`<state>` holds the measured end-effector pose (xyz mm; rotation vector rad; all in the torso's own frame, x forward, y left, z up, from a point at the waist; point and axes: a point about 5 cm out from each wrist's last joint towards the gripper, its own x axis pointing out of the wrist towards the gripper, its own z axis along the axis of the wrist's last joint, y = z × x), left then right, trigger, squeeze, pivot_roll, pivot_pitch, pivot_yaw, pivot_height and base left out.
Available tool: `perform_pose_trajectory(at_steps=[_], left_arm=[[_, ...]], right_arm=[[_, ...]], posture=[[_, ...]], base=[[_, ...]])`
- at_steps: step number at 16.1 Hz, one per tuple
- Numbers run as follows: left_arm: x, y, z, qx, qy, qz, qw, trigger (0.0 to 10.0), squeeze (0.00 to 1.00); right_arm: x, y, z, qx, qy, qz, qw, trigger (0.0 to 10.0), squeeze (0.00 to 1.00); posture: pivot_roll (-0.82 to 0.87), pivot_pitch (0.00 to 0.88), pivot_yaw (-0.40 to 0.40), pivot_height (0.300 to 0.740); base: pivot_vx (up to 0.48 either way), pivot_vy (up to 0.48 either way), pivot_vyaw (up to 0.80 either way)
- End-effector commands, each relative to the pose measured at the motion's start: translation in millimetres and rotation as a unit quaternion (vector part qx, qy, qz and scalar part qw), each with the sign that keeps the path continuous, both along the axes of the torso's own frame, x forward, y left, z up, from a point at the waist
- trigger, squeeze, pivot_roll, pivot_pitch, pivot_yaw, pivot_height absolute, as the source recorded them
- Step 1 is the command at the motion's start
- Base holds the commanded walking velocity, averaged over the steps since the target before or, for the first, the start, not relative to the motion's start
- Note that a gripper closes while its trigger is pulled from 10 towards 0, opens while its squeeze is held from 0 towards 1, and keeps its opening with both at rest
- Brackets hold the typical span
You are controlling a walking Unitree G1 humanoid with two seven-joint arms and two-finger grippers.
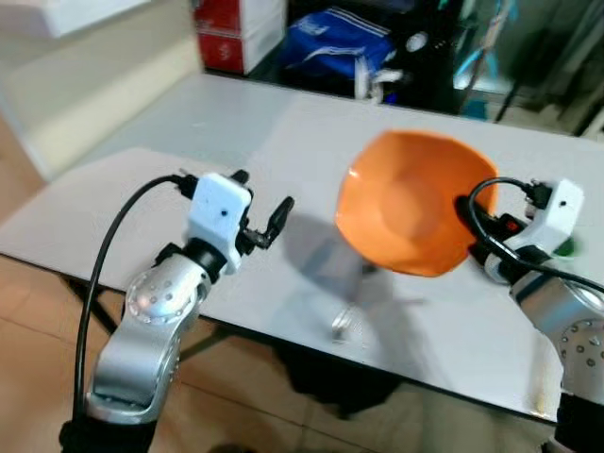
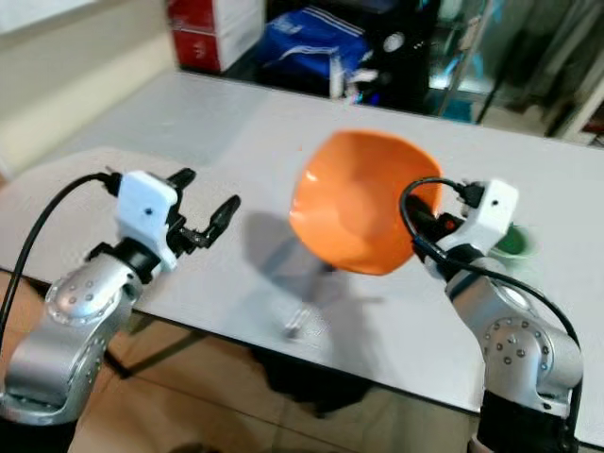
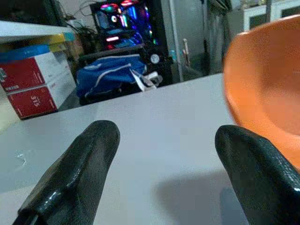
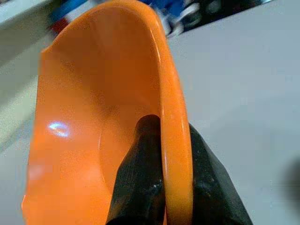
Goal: Setting the table
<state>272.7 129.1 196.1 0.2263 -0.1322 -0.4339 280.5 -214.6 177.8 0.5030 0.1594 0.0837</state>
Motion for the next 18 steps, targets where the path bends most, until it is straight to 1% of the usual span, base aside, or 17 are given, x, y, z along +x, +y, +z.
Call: perform_pose_trajectory(at_steps=[1,3,4,5,6,7,10,15,16,17,18], left_arm=[[2.5,6.5,1,-0.003,0.002,0.018,1.000,10.0,0.00],[3.1,4.7,3,-0.003,-0.004,0.007,1.000,10.0,0.00],[3.1,3.4,3,-0.007,-0.001,0.000,1.000,10.0,0.00],[3.1,2.7,3,-0.008,0.000,-0.002,1.000,10.0,0.00],[3.6,2.4,4,-0.008,-0.001,-0.003,1.000,10.0,0.00],[4.0,3.1,5,-0.007,-0.001,-0.002,1.000,10.0,0.00],[4.0,4.4,5,-0.007,0.001,-0.003,1.000,10.0,0.00],[2.5,6.4,5,-0.005,0.005,-0.006,1.000,10.0,0.00],[1.8,5.0,5,-0.006,0.006,-0.014,1.000,10.0,0.00],[-3.0,0.2,5,-0.016,0.012,-0.043,0.999,10.0,0.00],[-7.1,-3.0,3,-0.014,0.019,-0.068,0.997,10.0,0.00]], right_arm=[[4.9,5.7,9,0.008,-0.021,0.000,1.000,10.0,0.00],[8.3,13.0,7,0.001,-0.018,0.001,1.000,10.0,0.00],[10.6,22.6,7,0.000,-0.019,0.011,1.000,10.0,0.00],[11.6,26.6,7,0.005,-0.020,0.015,1.000,10.0,0.00],[14.5,33.0,5,0.010,-0.017,0.017,1.000,10.0,0.00],[17.3,35.4,4,0.010,-0.014,0.013,1.000,10.0,0.00],[26.0,42.4,5,0.008,-0.017,0.012,1.000,10.0,0.00],[30.4,43.2,5,0.011,-0.017,0.002,1.000,10.0,0.00],[31.0,41.8,5,0.010,-0.016,-0.004,1.000,10.0,0.00],[32.5,38.3,5,0.013,-0.016,-0.017,1.000,10.0,0.00],[34.2,35.1,4,0.014,-0.011,-0.029,0.999,10.0,0.00]], posture=[[-0.03,0.020,-0.013,0.740],[-0.03,0.014,-0.014,0.740],[-0.03,0.011,-0.008,0.740],[-0.03,0.011,-0.008,0.740],[-0.02,0.009,-0.007,0.740],[-0.02,0.009,-0.007,0.740],[-0.02,0.018,-0.009,0.740],[-0.01,0.024,-0.011,0.740],[-0.01,0.024,-0.011,0.740],[-0.01,0.025,-0.011,0.740],[-0.01,0.028,-0.012,0.740]], base=[[0.000,0.000,0.00],[0.000,0.000,0.00],[0.259,0.000,0.00],[0.259,0.000,0.00],[0.382,0.000,-0.80],[0.390,0.000,-0.80],[0.389,0.000,0.00],[0.390,0.000,0.00],[0.334,0.000,0.00],[0.000,0.000,0.00],[0.000,0.000,0.00]])
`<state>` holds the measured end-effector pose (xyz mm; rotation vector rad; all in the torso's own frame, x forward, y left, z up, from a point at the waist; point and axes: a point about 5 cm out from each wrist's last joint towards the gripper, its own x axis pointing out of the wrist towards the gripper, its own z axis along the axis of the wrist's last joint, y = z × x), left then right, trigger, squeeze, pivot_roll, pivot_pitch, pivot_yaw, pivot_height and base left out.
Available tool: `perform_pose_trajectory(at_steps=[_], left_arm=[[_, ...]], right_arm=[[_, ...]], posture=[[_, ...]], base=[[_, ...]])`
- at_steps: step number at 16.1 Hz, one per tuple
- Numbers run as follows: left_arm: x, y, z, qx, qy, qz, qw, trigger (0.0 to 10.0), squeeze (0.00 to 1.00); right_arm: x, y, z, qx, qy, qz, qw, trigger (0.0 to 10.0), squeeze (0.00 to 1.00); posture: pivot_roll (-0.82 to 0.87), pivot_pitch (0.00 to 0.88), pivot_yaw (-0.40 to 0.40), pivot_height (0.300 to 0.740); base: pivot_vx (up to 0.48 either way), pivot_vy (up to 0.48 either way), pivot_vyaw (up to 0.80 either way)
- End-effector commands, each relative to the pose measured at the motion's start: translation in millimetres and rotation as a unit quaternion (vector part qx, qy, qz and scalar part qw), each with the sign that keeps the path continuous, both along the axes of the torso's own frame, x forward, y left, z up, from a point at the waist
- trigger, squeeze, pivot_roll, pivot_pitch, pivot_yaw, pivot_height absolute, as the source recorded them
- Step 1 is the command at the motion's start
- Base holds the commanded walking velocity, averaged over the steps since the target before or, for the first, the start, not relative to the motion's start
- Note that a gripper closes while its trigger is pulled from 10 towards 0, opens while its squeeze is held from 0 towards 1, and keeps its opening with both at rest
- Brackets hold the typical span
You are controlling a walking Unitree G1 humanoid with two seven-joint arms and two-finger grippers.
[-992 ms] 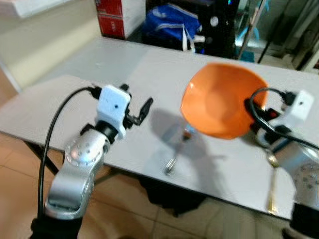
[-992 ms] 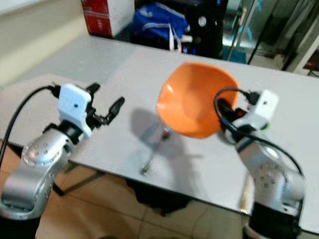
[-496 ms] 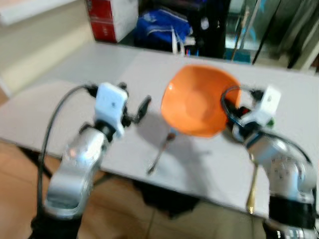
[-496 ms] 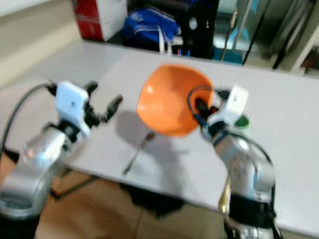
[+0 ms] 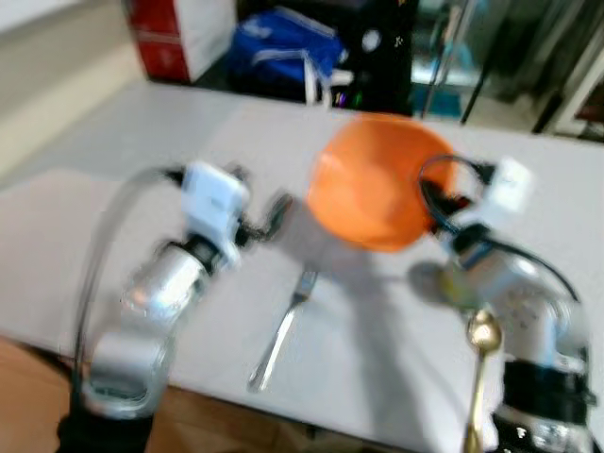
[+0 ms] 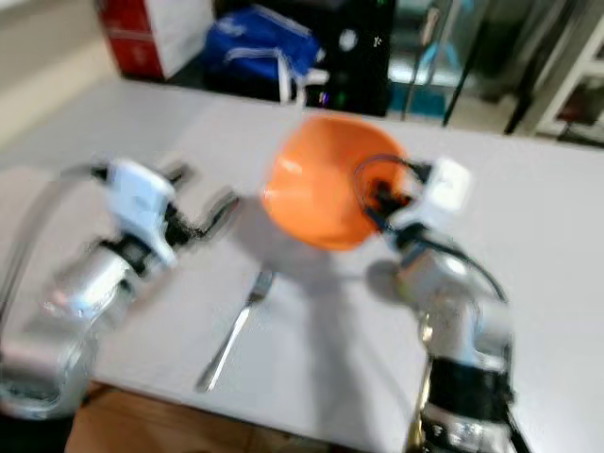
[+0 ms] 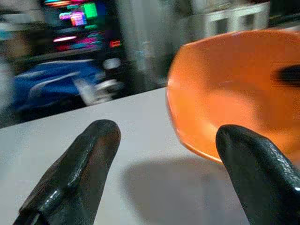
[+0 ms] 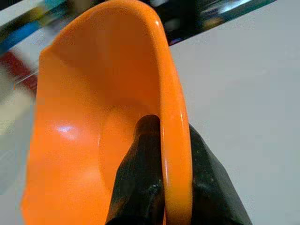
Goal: Setting the table
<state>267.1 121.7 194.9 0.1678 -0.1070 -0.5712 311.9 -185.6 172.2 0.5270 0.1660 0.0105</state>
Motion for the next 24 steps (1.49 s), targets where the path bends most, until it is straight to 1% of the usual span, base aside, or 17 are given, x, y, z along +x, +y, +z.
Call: perform_pose_trajectory(at_steps=[1,2,4,6,7,8,10,12,13,15,16,19,20,24], left_arm=[[-6.7,2.8,4,0.004,-0.004,-0.026,1.000,10.0,0.00],[-10.9,1.7,2,0.005,0.005,-0.045,0.999,10.0,0.00],[-13.8,2.1,-3,0.011,0.024,-0.051,0.998,10.0,0.00],[-19.2,1.1,-8,0.021,0.046,-0.078,0.996,10.0,0.00],[-22.2,0.1,-11,0.028,0.055,-0.093,0.994,10.0,0.00],[-24.5,-0.4,-12,0.030,0.060,-0.103,0.992,10.0,0.00],[-30.1,-2.3,-11,0.021,0.065,-0.126,0.990,10.0,0.00],[-33.1,-2.8,-11,0.025,0.072,-0.134,0.988,10.0,0.00],[-33.9,-2.5,-12,0.026,0.073,-0.135,0.988,10.0,0.00],[-34.7,-1.7,-12,0.027,0.076,-0.137,0.987,10.0,0.00],[-35.2,-1.6,-13,0.029,0.080,-0.139,0.987,10.0,0.00],[-35.8,-1.9,-13,0.032,0.081,-0.144,0.986,10.0,0.00],[-35.8,-2.2,-13,0.032,0.082,-0.145,0.985,10.0,0.00],[-38.8,-4.3,-16,0.040,0.094,-0.161,0.982,10.0,0.00]], right_arm=[[5.0,3.0,6,0.006,-0.008,-0.006,1.000,10.0,0.00],[6.6,0.6,1,0.007,0.013,-0.011,1.000,10.0,0.00],[11.5,-1.7,-4,0.039,0.029,-0.018,0.999,10.0,0.00],[20.6,-3.8,-12,0.100,0.055,-0.039,0.993,10.0,0.00],[24.1,-3.1,-14,0.121,0.064,-0.042,0.990,10.0,0.00],[26.3,-2.9,-15,0.127,0.069,-0.046,0.988,10.0,0.00],[31.6,0.4,-21,0.163,0.089,-0.047,0.981,10.0,0.00],[33.5,2.0,-32,0.180,0.133,-0.054,0.973,10.0,0.00],[31.9,1.8,-38,0.185,0.153,-0.057,0.969,10.0,0.00],[28.7,1.4,-41,0.187,0.171,-0.050,0.966,10.0,0.00],[23.9,0.3,-41,0.192,0.181,-0.041,0.964,10.0,0.00],[18.3,-1.5,-37,0.195,0.191,-0.025,0.962,10.0,0.00],[15.3,-3.6,-37,0.187,0.197,-0.023,0.962,10.0,0.00],[7.4,-10.1,-40,0.187,0.215,-0.029,0.958,10.0,0.00]], posture=[[-0.02,0.028,-0.011,0.740],[-0.01,0.029,-0.012,0.740],[-0.01,0.029,-0.012,0.740],[-0.01,0.030,-0.014,0.740],[-0.01,0.030,-0.016,0.740],[-0.01,0.030,-0.018,0.740],[-0.01,0.030,-0.020,0.740],[0.00,0.030,-0.026,0.740],[0.00,0.030,-0.026,0.740],[0.00,0.030,-0.026,0.740],[-0.01,0.031,-0.026,0.740],[-0.01,0.032,-0.024,0.740],[-0.01,0.032,-0.023,0.740],[-0.01,0.031,-0.020,0.740]], base=[[0.000,0.000,0.00],[0.000,0.000,0.00],[0.000,0.000,0.00],[0.000,0.000,0.00],[0.000,0.000,0.00],[0.000,0.000,0.00],[0.000,0.000,0.00],[0.000,0.000,0.00],[0.000,0.000,0.00],[0.000,0.000,0.00],[0.000,0.000,0.00],[0.000,0.000,0.00],[0.000,0.000,0.00],[0.000,0.000,0.00]])
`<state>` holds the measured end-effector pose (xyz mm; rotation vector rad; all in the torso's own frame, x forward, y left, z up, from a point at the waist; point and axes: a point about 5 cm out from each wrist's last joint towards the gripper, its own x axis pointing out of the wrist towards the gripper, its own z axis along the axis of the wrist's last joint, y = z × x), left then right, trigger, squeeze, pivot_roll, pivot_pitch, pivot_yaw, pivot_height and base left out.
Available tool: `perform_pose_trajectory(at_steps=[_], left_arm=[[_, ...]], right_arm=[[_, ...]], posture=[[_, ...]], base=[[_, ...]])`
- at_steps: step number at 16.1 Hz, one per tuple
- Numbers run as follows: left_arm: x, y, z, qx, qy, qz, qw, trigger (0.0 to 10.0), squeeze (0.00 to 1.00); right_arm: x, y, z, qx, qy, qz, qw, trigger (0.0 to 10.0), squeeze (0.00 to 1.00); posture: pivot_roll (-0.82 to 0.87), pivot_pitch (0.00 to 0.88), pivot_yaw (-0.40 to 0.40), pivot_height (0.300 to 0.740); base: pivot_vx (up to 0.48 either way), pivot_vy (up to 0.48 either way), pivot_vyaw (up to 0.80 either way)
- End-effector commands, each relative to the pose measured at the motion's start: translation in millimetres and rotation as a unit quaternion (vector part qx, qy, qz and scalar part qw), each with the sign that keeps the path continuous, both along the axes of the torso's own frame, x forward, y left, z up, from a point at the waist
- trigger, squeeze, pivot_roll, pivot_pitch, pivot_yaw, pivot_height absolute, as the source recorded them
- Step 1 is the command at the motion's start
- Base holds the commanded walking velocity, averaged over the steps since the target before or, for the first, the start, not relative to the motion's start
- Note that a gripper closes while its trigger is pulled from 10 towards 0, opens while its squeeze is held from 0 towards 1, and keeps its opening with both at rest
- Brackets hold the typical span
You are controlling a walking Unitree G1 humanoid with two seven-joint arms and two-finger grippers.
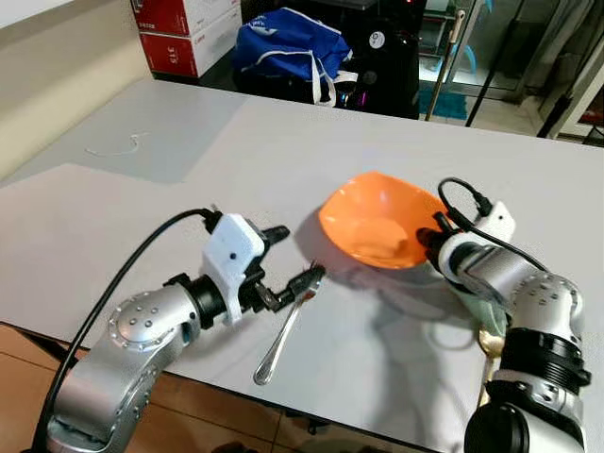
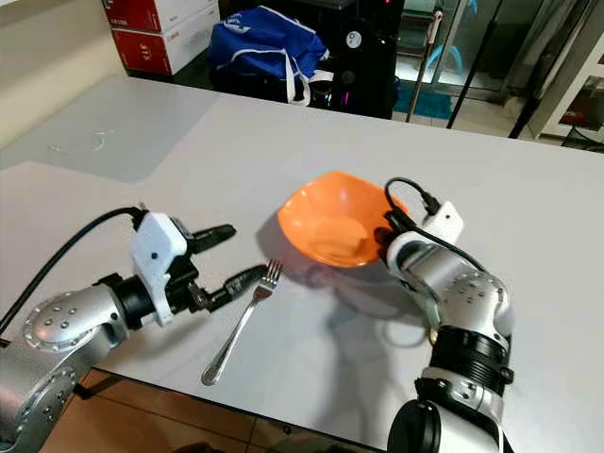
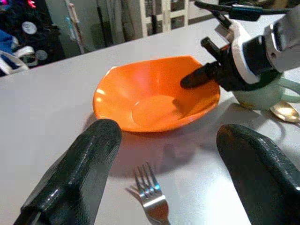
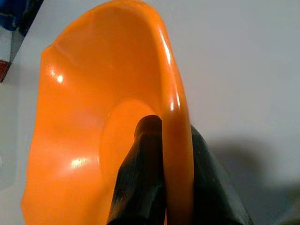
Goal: Setting the table
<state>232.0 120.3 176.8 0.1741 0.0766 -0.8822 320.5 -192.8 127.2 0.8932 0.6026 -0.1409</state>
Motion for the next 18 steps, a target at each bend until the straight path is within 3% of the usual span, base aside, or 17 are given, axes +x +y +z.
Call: perform_pose_trajectory(at_steps=[1,3,6,9,11,12,18], left_arm=[[-4.0,-3.2,2,0.001,0.002,-0.017,1.000,10.0,0.00],[-3.9,-3.2,1,0.003,0.003,-0.021,1.000,10.0,0.00],[-3.9,-3.4,1,0.004,0.004,-0.024,1.000,10.0,0.00],[-4.6,-2.5,0,0.007,0.005,-0.026,1.000,10.0,0.00],[-4.7,-2.2,0,0.008,0.004,-0.025,1.000,10.0,0.00],[-4.9,-1.0,0,0.010,0.005,-0.021,1.000,10.0,0.00],[-6.3,3.0,-2,0.010,0.006,-0.009,1.000,10.0,0.00]], right_arm=[[-3.0,-2.3,3,0.009,-0.006,-0.001,1.000,10.0,0.00],[-5.7,1.5,1,0.013,0.003,0.008,1.000,10.0,1.00],[-6.8,3.1,1,0.024,0.003,0.010,1.000,10.0,1.00],[-10.1,-0.5,5,-0.014,0.004,0.020,1.000,10.0,1.00],[-14.4,-6.2,8,-0.074,0.016,0.029,0.997,10.0,1.00],[-22.3,-11.2,10,-0.112,0.040,0.043,0.992,10.0,0.00],[-47.6,-20.0,45,-0.170,-0.007,0.069,0.983,10.0,0.00]], posture=[[-0.01,0.031,-0.020,0.740],[-0.01,0.028,-0.016,0.740],[-0.01,0.028,-0.016,0.740],[-0.01,0.028,-0.017,0.740],[-0.01,0.027,-0.021,0.740],[-0.01,0.027,-0.025,0.740],[-0.02,0.016,-0.033,0.740]], base=[[0.000,0.000,0.00],[0.000,0.000,0.00],[0.000,0.000,0.00],[0.000,0.000,0.00],[0.000,0.000,0.00],[0.000,0.000,0.00],[0.000,0.000,0.00]])
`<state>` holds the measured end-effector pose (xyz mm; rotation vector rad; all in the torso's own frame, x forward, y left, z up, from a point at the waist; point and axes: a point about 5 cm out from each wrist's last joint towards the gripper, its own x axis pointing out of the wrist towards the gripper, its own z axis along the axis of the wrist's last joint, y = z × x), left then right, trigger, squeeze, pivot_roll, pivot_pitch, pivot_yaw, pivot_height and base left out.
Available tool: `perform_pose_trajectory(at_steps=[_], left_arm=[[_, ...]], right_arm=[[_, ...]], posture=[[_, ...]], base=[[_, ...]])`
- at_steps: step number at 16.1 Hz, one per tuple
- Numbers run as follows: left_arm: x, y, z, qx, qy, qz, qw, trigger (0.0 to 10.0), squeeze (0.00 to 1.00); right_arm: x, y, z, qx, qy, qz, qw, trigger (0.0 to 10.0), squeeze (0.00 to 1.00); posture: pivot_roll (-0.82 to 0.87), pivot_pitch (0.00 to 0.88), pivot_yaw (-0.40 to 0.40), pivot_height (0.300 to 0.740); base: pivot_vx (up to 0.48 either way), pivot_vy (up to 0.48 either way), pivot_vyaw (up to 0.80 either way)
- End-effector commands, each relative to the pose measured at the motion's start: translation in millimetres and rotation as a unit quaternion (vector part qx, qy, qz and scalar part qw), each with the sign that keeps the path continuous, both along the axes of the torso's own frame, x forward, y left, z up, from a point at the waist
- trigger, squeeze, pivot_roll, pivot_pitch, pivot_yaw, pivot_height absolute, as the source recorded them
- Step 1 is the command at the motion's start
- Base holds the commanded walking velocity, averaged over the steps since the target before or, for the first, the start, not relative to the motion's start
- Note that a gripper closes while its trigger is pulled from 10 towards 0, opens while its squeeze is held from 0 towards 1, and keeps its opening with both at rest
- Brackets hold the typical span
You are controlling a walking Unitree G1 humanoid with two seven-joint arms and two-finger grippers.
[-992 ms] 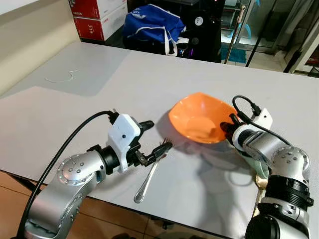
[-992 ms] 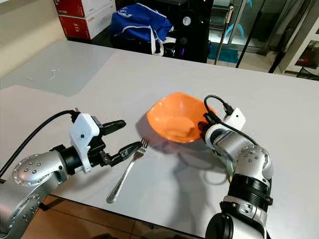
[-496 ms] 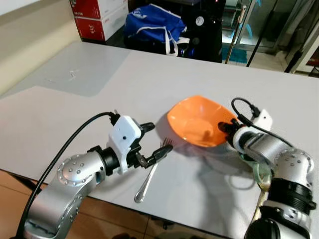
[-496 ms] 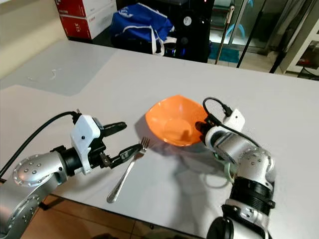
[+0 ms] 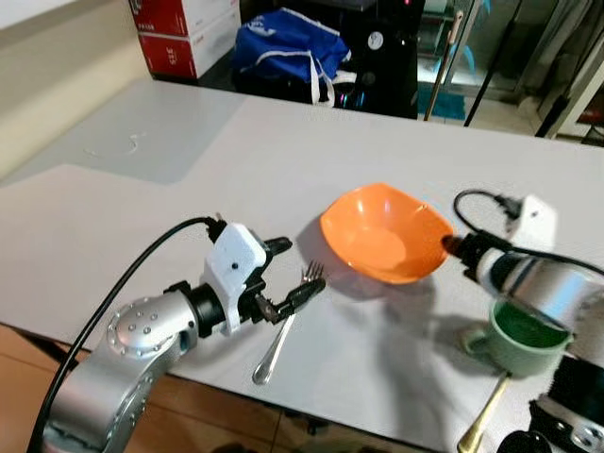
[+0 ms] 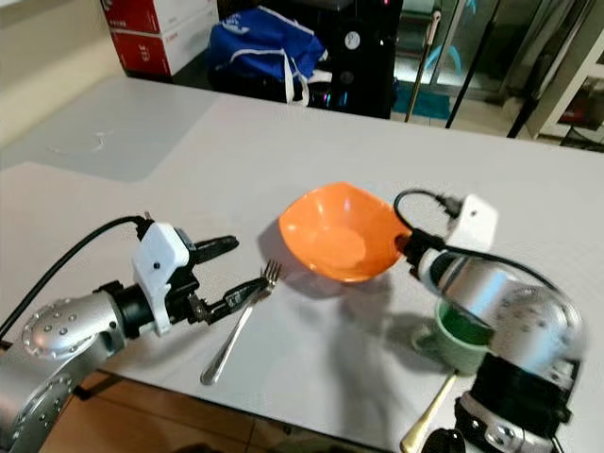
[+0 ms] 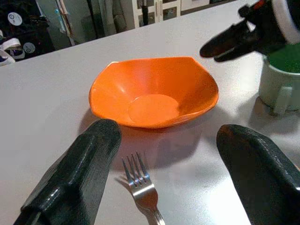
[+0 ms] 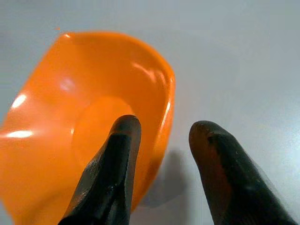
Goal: Setting the table
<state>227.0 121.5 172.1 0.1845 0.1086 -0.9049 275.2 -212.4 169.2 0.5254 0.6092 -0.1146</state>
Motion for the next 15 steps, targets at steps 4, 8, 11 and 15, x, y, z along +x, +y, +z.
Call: perform_pose_trajectory(at_steps=[4,8,11,15], left_arm=[[-0.6,1.2,4,0.015,-0.010,-0.002,1.000,10.0,0.00],[12.4,5.8,9,0.015,-0.040,0.060,0.997,10.0,0.00],[21.3,8.6,19,-0.017,-0.076,0.134,0.988,10.0,0.00],[11.5,15.1,20,-0.036,-0.079,0.163,0.983,10.0,0.00]], right_arm=[[-9.1,8.4,33,0.004,-0.077,0.101,0.992,10.0,0.00],[-11.7,50.8,64,-0.063,-0.253,0.197,0.945,10.0,0.00],[-14.1,77.4,67,-0.107,-0.323,0.218,0.915,10.0,0.00],[-23.2,85.7,49,-0.110,-0.370,0.236,0.892,10.0,0.00]], posture=[[-0.02,0.005,-0.027,0.740],[-0.02,0.000,-0.028,0.740],[-0.01,0.000,-0.030,0.740],[0.01,0.008,-0.037,0.740]], base=[[0.000,0.000,0.00],[0.000,0.120,0.00],[0.000,0.480,0.00],[0.000,0.480,0.00]])
